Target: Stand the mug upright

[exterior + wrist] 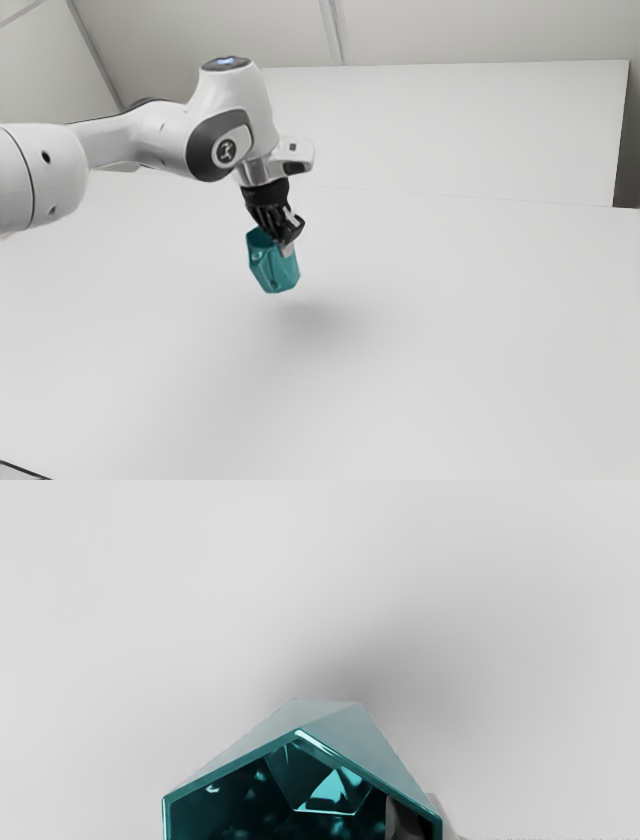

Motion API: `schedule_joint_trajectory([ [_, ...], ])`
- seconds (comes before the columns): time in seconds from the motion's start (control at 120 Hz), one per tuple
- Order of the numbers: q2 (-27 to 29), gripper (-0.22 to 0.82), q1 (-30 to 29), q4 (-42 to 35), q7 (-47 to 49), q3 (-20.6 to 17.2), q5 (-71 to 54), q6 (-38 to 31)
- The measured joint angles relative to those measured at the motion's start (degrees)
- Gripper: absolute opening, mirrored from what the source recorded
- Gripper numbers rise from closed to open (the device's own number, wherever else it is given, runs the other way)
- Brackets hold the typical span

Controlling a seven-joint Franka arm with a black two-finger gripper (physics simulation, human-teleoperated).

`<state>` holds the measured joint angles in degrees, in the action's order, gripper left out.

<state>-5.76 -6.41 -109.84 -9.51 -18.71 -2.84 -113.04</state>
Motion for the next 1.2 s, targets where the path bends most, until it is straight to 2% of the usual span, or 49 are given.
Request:
schedule_joint_trajectory([
  [0.208, 0.6, -0.18, -0.8, -4.0, 5.3, 0.0, -1.6, -1.6],
  [0.383, 0.3, -0.18, -1.1, -6.1, 8.4, 0.0, -1.9, -6.0],
  [0.625, -1.1, -0.18, -1.6, -6.5, 11.5, 0.0, -3.0, -11.5],
  [1.133, -4.6, -0.18, -1.5, -7.5, 15.2, 0.0, -3.3, -17.4],
  [1.2, -4.8, -0.1, -1.5, -7.5, 15.4, 0.0, -3.8, -17.6],
])
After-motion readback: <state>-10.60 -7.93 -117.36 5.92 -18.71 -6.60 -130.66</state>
